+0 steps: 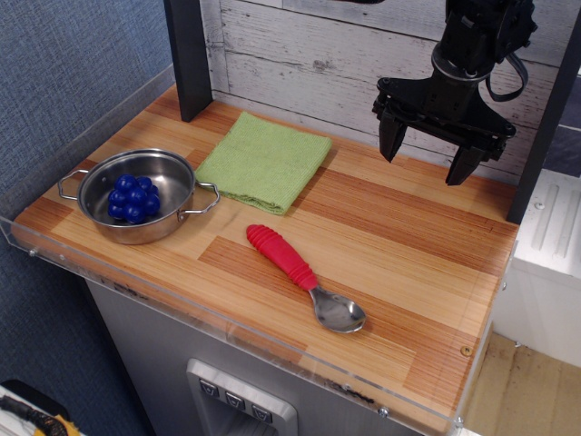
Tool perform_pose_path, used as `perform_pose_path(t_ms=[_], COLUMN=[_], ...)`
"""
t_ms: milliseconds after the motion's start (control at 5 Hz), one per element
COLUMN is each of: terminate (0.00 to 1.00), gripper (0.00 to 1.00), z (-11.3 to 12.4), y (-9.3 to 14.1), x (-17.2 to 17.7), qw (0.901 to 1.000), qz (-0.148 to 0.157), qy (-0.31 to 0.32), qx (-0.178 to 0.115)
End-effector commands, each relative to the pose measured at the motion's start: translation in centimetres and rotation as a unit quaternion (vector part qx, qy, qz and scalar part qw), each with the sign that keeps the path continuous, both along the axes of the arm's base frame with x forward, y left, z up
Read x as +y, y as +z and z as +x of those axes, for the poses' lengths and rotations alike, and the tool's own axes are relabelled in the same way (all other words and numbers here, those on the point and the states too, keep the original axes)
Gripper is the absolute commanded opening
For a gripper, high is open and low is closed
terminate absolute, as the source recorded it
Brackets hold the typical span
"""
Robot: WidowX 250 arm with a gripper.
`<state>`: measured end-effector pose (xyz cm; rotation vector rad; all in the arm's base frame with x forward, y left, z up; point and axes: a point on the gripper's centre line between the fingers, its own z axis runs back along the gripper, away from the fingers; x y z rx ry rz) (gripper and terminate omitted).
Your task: Move red spoon to upper right corner of table.
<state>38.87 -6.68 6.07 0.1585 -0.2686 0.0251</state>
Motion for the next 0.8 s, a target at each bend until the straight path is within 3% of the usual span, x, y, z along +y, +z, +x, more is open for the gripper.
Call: perform_pose_path(t_ms=[0, 200, 400, 600], terminate=[0.00, 0.00, 0.00, 0.00], gripper=[1.00, 1.00, 1.00, 1.00], z=[0.0, -1.0, -2.5, -4.1], y=[0.0, 0.3, 0.7, 0.5], x=[0.0, 0.5, 1.5, 2.7], qw=[1.0000, 0.9998, 0.9963, 0.9853], qz=[0.000, 0.014, 0.008, -0.006], qy=[0.000, 0.013, 0.085, 0.171], qx=[0.000, -0.003, -0.005, -0.002])
